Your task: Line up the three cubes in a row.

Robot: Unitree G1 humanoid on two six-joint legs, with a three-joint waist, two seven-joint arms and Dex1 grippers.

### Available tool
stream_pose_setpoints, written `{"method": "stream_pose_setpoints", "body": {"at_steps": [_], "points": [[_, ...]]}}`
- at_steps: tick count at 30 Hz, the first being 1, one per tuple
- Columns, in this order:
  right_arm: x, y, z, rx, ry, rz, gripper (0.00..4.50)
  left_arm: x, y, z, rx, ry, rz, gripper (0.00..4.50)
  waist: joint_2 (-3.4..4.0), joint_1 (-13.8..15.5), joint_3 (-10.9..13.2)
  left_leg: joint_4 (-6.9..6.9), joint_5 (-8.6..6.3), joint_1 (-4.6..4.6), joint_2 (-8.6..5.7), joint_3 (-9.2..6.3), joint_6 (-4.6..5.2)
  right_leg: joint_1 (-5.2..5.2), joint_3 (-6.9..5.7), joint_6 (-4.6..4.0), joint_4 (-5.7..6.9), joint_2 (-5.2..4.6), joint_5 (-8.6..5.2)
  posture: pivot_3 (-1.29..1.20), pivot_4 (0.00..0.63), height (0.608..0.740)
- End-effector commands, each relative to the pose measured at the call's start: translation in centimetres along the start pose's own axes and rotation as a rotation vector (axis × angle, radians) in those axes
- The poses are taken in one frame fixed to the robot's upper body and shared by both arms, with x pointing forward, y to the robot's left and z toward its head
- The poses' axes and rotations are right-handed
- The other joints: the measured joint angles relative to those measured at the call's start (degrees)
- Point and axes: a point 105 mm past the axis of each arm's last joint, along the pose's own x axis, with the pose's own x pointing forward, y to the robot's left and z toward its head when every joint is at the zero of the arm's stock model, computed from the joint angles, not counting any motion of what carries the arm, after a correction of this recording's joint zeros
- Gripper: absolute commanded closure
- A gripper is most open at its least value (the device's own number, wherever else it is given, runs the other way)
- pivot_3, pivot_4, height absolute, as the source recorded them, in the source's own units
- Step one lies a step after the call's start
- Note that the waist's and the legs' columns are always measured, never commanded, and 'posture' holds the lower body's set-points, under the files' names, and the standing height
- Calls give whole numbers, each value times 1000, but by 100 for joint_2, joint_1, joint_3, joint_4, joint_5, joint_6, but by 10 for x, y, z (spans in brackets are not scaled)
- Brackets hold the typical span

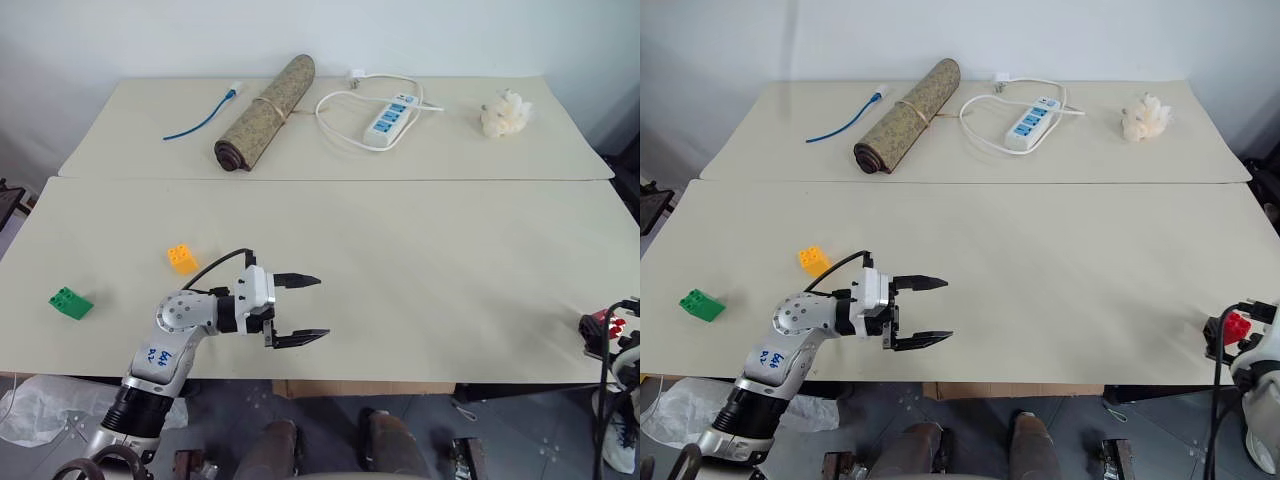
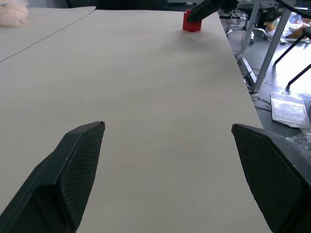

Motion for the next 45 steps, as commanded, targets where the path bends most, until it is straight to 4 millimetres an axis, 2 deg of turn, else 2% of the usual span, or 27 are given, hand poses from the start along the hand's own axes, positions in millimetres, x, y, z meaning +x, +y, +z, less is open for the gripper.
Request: {"method": "stream_pose_setpoints", "body": {"at_steps": [1, 4, 7, 9, 11, 13, 15, 17, 19, 23, 27, 30, 33, 37, 41, 45], "points": [[2, 0, 4, 3, -29, -25, 0, -1, 1, 5, 31, -1, -2, 53, 0, 0, 0, -1, 0, 0, 0, 0, 0, -1, 1, 0, 1, 4, 0, 0, 150, 740], [8, 11, 0, 15, -41, -4, 624, -4, 2, 5, 36, 7, 3, 0, 0, -3, 0, 0, 0, 0, 1, 1, 0, -1, 3, 0, 2, 9, 0, 0, 150, 740], [11, 20, -3, 6, -31, 36, 1580, -6, 5, 4, 41, 17, 12, 0, 0, -6, 0, -1, 0, 1, 1, 2, 0, -2, 5, 0, 5, 14, 0, 0, 150, 740], [11, 28, 1, -8, -44, 78, 2299, -9, 7, 3, 46, 23, 24, 0, 1, -6, -1, -1, 0, 1, 1, 4, 0, -3, 7, 0, 5, 15, 0, 0, 150, 740], [8, 49, 18, -38, -118, 211, 2999, -12, 9, 3, 48, 30, 45, 0, 1, -7, 0, 0, 0, 1, 2, 4, 0, -3, 7, 0, 5, 18, 0, 0, 150, 740], [-3, 88, 39, -117, -193, 483, 3010, -19, 11, 1, 48, 44, 71, 0, 2, -30, 0, 0, 0, 1, 2, 6, 1, -4, 8, 0, 5, 19, 0, 0, 150, 740], [-21, 127, 47, -287, -240, 783, 3010, -25, 12, -1, 48, 62, 95, 0, 6, -104, 2, 0, -2, 4, 3, 24, 4, -7, 8, 5, 6, 29, 3, 0, 150, 740], [-45, 163, 44, -445, -258, 1092, 3010, -30, 12, -3, 48, 77, 123, 0, 4, -150, 3, -2, -3, 8, 15, 26, 6, -5, -7, 6, 4, 43, 3, 0, 150, 740], [-62, 188, 38, -576, -267, 1320, 3010, -36, 12, -4, 48, 92, 150, 0, -3, -161, 7, -2, -4, 7, 32, 25, 2, -3, -18, 6, 7, 61, 3, 0, 150, 740], [-73, 231, 17, -829, -131, 1624, 3010, -56, 3, -9, 28, 135, 204, 0, -18, -189, 16, 3, -7, 7, 41, 27, -7, -5, -22, 5, 1, 55, 3, 0, 150, 740], [-63, 268, 7, -1037, -79, 1695, 3010, -80, -9, -13, -13, 166, 289, 0, -25, -165, 20, 8, -10, -3, 40, 18, -13, -16, -3, -5, -8, 16, -2, 0, 150, 740], [-60, 285, 4, -1117, -70, 1723, 3010, -98, -16, -15, -51, 190, 358, 0, -25, -124, 20, 6, -14, -21, 40, 10, -22, -37, 1, -15, 4, 14, -7, 0, 150, 740], [-52, 294, 1, -1175, -72, 1689, 3010, -110, -27, -19, -63, 232, 389, 0, -25, -112, 19, 33, -12, -104, 33, -8, -26, -108, -21, -17, 34, 6, -8, 0, 150, 740], [-50, 299, -3, -1160, -70, 1686, 3010, -112, -30, -18, -62, 232, 443, 0, -27, -136, 18, 55, -18, -98, 25, -8, -21, -86, -74, -16, 37, -3, -8, 0, 150, 740], [-51, 302, -6, -1162, -76, 1697, 3010, -110, -32, -16, -61, 226, 461, 0, -28, -145, 18, 84, -23, -91, 25, -10, -23, -78, -74, -16, 40, -5, -8, 0, 150, 740], [-48, 308, -1, -1168, -112, 1686, 1667, -113, -29, -15, -57, 230, 496, 0, -27, -164, 18, 86, -23, -84, 29, -6, -28, -80, -68, -17, 54, -1, -9, 0, 150, 740]]}}
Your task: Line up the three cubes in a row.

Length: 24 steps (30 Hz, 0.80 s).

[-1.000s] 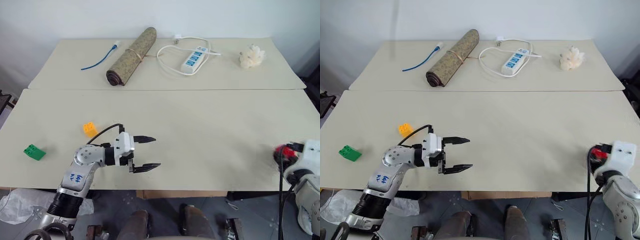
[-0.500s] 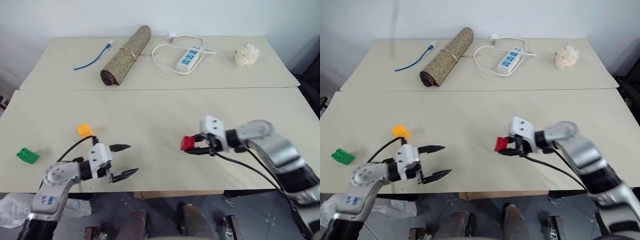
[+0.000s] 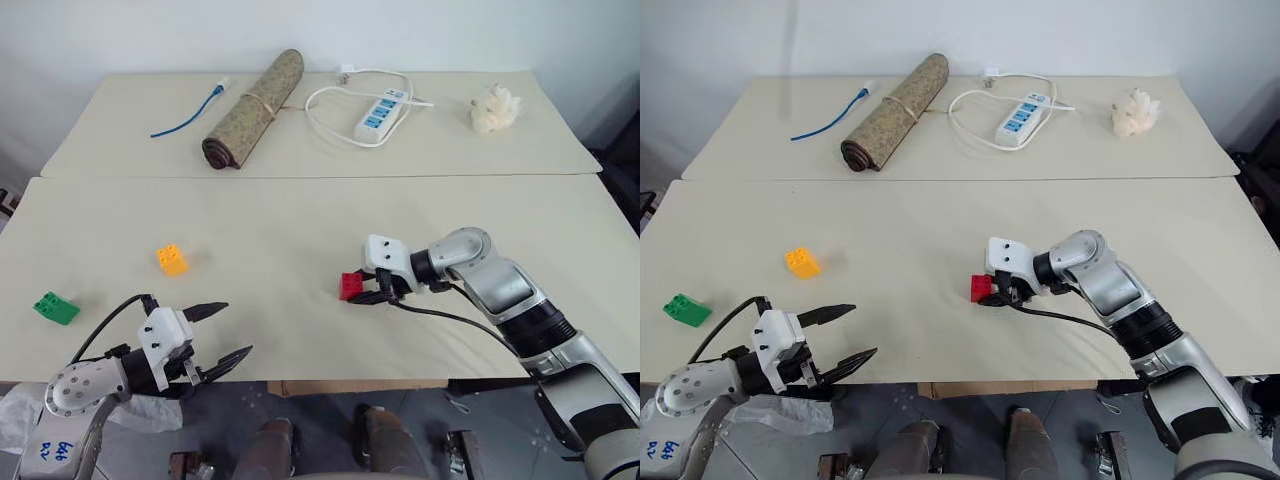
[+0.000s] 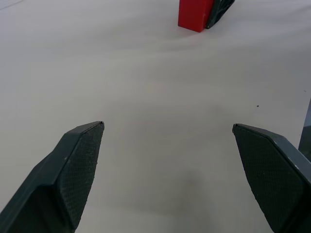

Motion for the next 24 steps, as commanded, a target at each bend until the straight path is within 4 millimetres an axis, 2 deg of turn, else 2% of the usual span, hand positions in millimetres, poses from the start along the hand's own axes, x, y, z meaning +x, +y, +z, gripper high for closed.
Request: {"method": "stream_pose_setpoints", "body": {"at_steps": [1, 5, 7, 9, 13, 16, 19, 24], "points": [[1, -6, -3, -9, 7, -18, 1367, -3, 6, 10, 27, -28, 44, 0, 0, 0, 0, 0, 0, 0, 1, 0, -1, 0, -1, -1, 1, 1, 0, 0, 150, 740], [-16, -14, 11, -45, -99, -40, 35, -11, 14, 11, -4, -68, 148, 0, 0, 7, 0, 1, 0, -5, 1, -1, -1, -3, 0, -1, 17, 2, 0, 0, 150, 740], [-27, -15, 15, -78, -167, -56, 35, -17, 23, 13, -59, -124, 246, 0, 0, 10, 0, 1, 0, -8, 1, -1, 1, -5, -2, -1, 18, 2, 0, 0, 150, 740], [-43, -16, 15, -71, -300, -93, 35, -32, 33, 11, -103, -169, 376, 0, 0, 16, 0, 1, -2, -10, 1, -1, 2, -4, -5, 0, 13, 2, 0, 0, 150, 740], [-69, -14, 5, -77, -470, -159, 35, -63, 42, 0, -149, -183, 573, 0, -1, 23, 0, 2, -5, -9, 0, -2, 4, 2, -8, 0, 6, 1, 0, 0, 150, 740], [-94, -22, 19, -52, -748, -296, 35, -88, 43, -10, -198, -182, 716, 0, -1, 4, 2, 3, -5, -7, 1, 0, 4, 4, -5, 1, 5, 2, 0, 0, 150, 740], [-93, -21, 19, -40, -778, -313, 35, -111, 39, -22, -254, -171, 829, 0, -1, -6, 2, 3, -7, 0, 11, 9, -2, 2, 6, 1, 5, 9, 1, 0, 150, 740], [-74, 5, 3, -166, -733, -290, 35, -151, 21, -49, -377, -154, 1028, 0, -5, 20, 0, 3, -11, 0, 15, 7, -2, 5, 15, 0, -6, 12, 0, 0, 150, 740]]}}
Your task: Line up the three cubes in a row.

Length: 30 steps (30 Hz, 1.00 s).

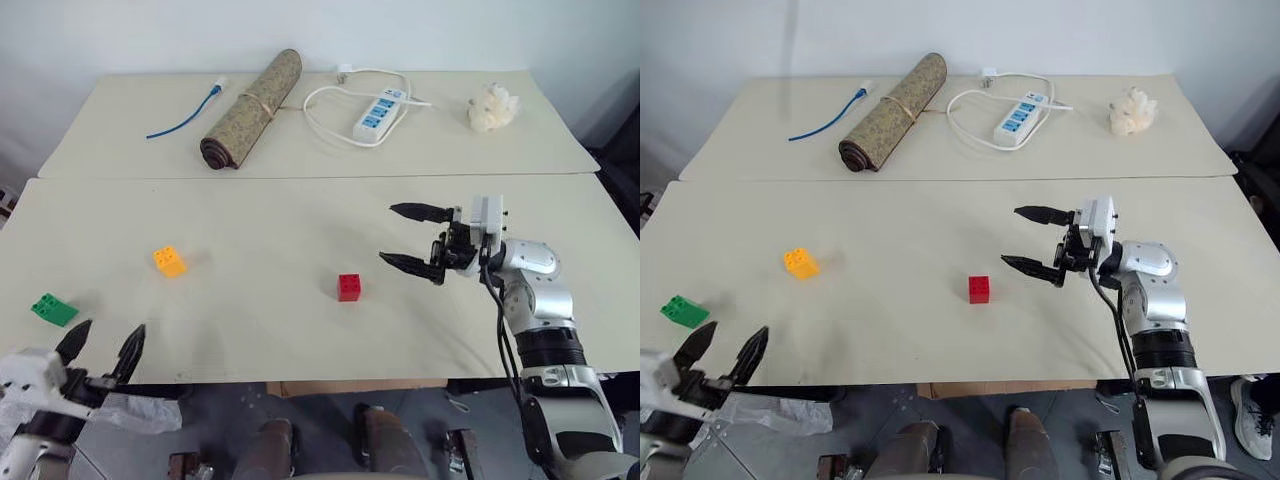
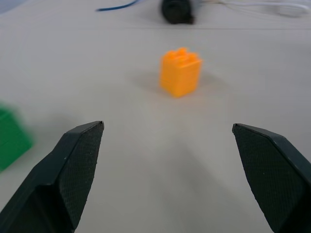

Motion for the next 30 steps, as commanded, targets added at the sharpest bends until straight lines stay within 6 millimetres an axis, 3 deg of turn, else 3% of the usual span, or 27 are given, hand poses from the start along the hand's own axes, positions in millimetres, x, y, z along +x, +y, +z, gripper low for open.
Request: {"method": "stream_pose_setpoints", "body": {"at_steps": [1, 5, 7, 11, 19, 24, 30], "points": [[-3, 16, -6, -107, -7, 49, 35, -28, 22, -4, -53, -9, 146, 0, 0, 8, 0, 1, -1, -1, -2, 1, 1, 0, 0, 0, -2, -1, 0, 0, 150, 740], [-8, 18, -6, -24, -62, 17, 35, -49, 40, -9, -85, -32, 283, 0, -1, 12, 0, 9, -2, 2, -7, 4, 5, 3, 0, 1, -2, -8, 0, 0, 150, 740], [-8, 23, -8, 24, -70, 24, 35, -51, 48, -4, -86, -76, 345, 0, -3, 15, -1, 9, -2, 4, -4, 0, 3, 4, 7, 0, -1, -7, 0, 0, 150, 740], [0, 25, -7, -36, -105, 8, 35, -46, 61, 6, -75, -160, 443, 0, -3, 8, -1, 8, -2, 4, 0, -7, -2, 5, 25, -4, 0, -4, -2, 0, 150, 740], [12, 25, 2, -43, -144, 14, 35, -23, 67, 30, -82, -271, 515, 0, -3, 8, -1, 8, -2, 6, -2, -1, -4, 0, 26, -3, 11, 0, -2, 0, 150, 740], [23, 31, 9, -18, -162, 55, 35, 4, 79, 19, -103, -177, 594, 0, -3, 16, -2, 9, 0, 9, -1, 0, -8, -1, 24, -3, 19, 7, -2, 0, 150, 740], [30, 34, 13, -5, -163, 83, 35, 45, 67, 14, -111, -124, 581, 0, -8, 13, -4, 10, 1, 8, -3, -1, -8, -3, 9, -3, 45, 17, -1, 0, 150, 740]]}}
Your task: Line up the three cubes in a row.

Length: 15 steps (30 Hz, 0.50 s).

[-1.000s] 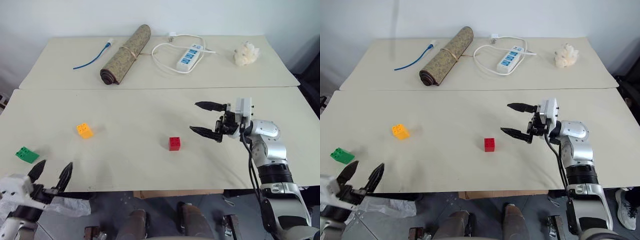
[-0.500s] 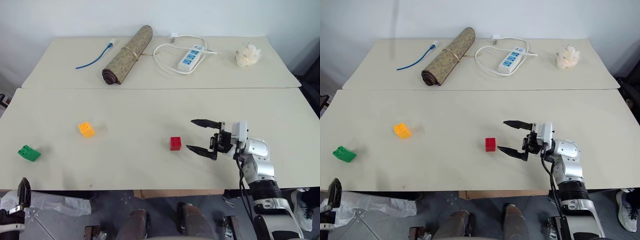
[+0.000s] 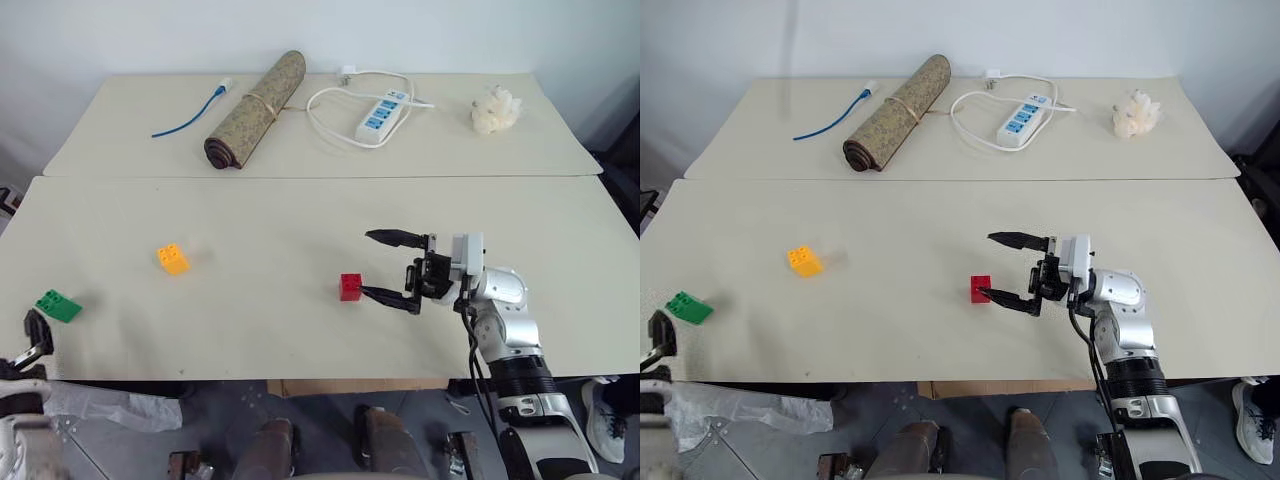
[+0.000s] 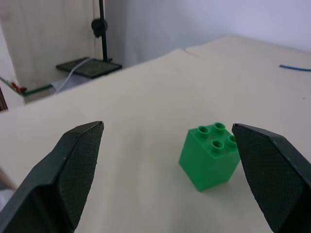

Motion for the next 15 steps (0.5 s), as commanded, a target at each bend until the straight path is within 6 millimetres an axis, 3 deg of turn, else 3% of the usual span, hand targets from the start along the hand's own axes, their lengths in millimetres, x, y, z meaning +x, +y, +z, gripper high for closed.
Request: {"method": "stream_pose_setpoints", "body": {"at_steps": [1, 3, 8, 11, 15], "points": [[3, -1, 10, -21, -30, 0, 35, 5, -18, 5, 59, -8, -22, 0, -1, -1, -1, 0, 0, 0, 0, 0, 0, 0, -1, 0, 0, 0, 0, 0, 150, 740], [3, 0, 11, -14, -29, -1, 35, 6, -25, 7, 121, -19, 1, 0, -2, -6, -1, 0, -1, -1, 1, 0, -1, -1, -4, 0, -2, 0, 0, 0, 150, 740], [0, 6, 8, 8, -14, 7, 35, 3, -36, 4, 85, -15, 115, 0, -2, 2, -1, 0, -2, -2, 6, 1, -4, -2, -3, 0, -2, 1, 0, 0, 150, 740], [-2, 7, 5, 19, 3, 7, 35, 4, -27, 5, 75, -33, 246, 0, -3, 9, -2, 0, -2, -1, 5, 3, -5, -2, -6, 0, -2, 6, 0, 0, 150, 740], [-3, 3, 5, 16, 14, 0, 35, 12, -30, -2, 47, -4, 231, 0, -3, 7, -2, 1, -1, -1, 7, 3, -7, -3, -9, 0, -1, 12, 0, 0, 150, 740]]}}
